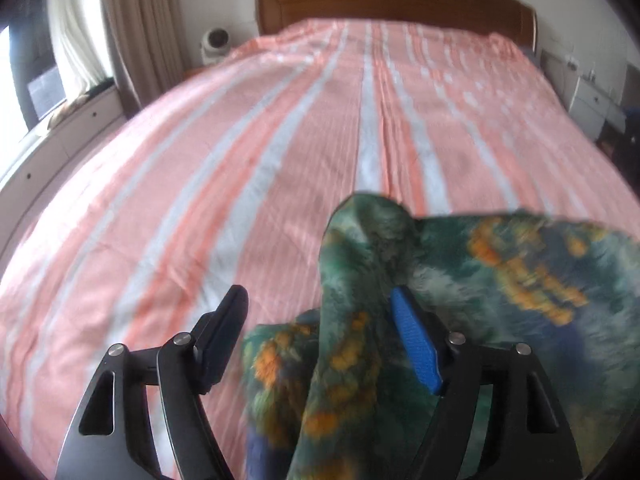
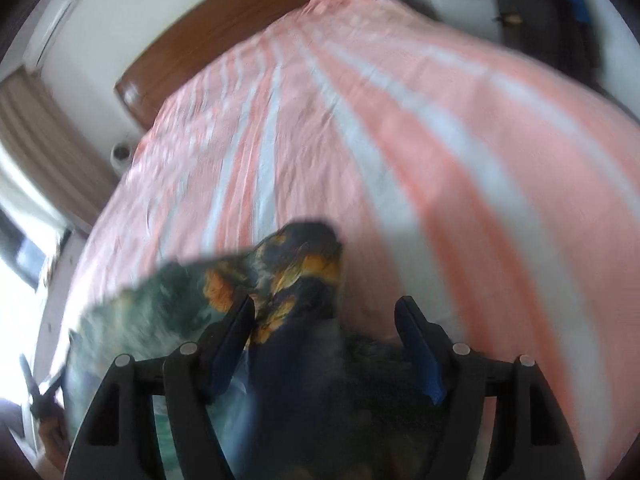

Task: Fold large clothes

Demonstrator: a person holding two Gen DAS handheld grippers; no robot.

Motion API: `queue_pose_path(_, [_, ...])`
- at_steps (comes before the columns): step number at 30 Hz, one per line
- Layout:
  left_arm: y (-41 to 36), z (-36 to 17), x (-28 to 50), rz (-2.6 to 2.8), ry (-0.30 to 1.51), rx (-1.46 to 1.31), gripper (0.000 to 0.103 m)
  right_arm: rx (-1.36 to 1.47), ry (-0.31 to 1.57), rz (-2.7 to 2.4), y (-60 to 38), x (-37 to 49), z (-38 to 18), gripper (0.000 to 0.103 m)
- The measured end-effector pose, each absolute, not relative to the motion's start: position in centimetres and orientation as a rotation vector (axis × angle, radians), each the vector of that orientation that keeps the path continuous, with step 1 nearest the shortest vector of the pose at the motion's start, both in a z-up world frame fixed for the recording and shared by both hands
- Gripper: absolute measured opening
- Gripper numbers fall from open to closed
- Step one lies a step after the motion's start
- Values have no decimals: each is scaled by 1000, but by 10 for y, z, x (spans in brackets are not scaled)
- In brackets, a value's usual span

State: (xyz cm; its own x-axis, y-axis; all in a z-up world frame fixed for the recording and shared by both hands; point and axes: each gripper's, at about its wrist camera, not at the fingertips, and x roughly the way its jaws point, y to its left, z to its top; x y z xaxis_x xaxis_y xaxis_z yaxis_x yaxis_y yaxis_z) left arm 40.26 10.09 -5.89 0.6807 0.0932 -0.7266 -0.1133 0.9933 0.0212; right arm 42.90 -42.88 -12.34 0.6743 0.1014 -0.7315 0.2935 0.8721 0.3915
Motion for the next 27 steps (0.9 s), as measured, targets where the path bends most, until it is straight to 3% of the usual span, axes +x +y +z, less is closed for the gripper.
queue_pose_path(2, [87, -24, 377, 45, 747, -48, 82, 515, 735, -111, -435, 404, -89, 83])
queue_pose_path(4, [53, 0, 356, -53, 707, -4, 91, 445, 688, -114, -430, 382, -66, 84])
queue_pose_path(7, [-10, 11, 337, -179, 707, 108, 95, 330, 689, -65, -405, 349, -52, 84])
queue_pose_path(12, [-114, -50, 315, -193, 819, 368, 95, 190, 772, -52, -361, 293, -85, 84])
queue_pose_path(13, [-121, -63, 310, -175, 841, 400, 87, 184, 783, -66, -360, 282, -93, 84])
queue_pose_path(15, [-129, -82, 285, -132, 824, 443, 85, 223, 792, -99, -361, 247, -110, 84])
queue_pose_path(18, [-130, -84, 231, -176, 794, 470, 87, 284, 753, -116, -360, 192, -122, 84])
queue_pose_path(21, [-129, -94, 177, -285, 863, 545, 97, 302, 716, -127, -353, 149, -133, 84])
queue_pose_path(27, [-114, -87, 110, -390, 944, 459, 96, 281, 743, -81, -328, 142, -148, 84])
